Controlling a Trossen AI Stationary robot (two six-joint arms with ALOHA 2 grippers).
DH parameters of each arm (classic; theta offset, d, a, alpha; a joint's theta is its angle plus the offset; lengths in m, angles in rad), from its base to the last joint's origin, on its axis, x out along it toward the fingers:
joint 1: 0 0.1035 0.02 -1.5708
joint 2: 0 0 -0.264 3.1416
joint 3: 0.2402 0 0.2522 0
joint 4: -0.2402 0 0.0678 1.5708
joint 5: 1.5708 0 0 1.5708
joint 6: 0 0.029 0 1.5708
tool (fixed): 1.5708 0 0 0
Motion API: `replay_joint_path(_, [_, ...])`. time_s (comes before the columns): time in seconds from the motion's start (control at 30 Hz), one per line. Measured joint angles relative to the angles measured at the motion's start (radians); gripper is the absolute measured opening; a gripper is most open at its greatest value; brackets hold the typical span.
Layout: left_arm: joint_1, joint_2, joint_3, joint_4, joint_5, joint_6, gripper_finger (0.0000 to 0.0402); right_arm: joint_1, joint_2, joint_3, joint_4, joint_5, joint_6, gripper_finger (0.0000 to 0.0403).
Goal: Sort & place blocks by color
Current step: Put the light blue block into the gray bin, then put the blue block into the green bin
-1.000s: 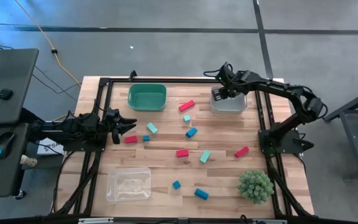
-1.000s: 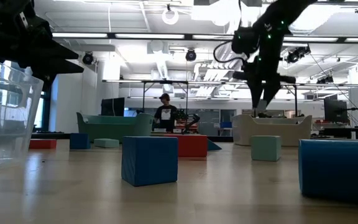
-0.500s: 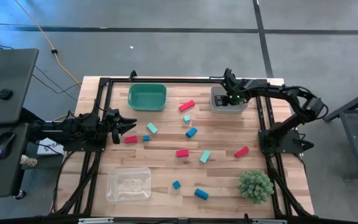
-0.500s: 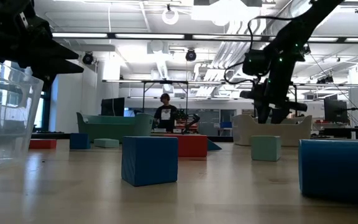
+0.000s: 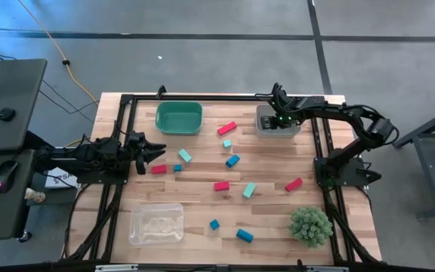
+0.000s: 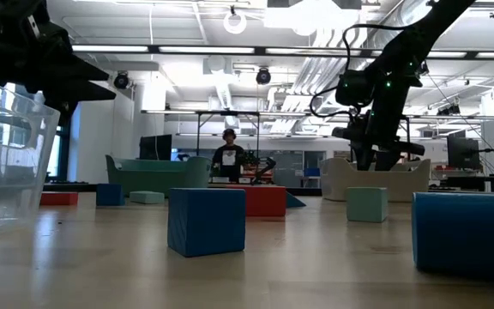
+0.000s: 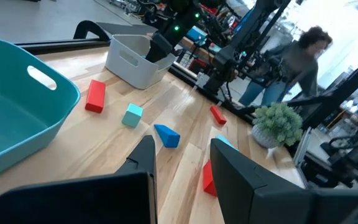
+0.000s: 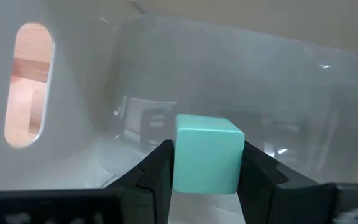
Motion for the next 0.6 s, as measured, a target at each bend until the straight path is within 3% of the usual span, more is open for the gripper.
replay_joint_path(0.23, [0.000,0.000,0.000,0.040,0.000,-0.001,0.0076,0.000,0.000,0.000,-0.001,-0.014,-0.027,0.0128])
replay_joint_path(0.47, [0.000,0.000,0.000,0.041,-0.021,-0.001,0.0076,0.000,0.000,0.000,-0.001,-0.014,-0.025,0.0190])
replay_joint_path(0.6, [0.000,0.000,0.000,0.040,-0.071,-0.001,0.0077,0.000,0.000,0.000,-0.001,-0.020,-0.008,0.0206])
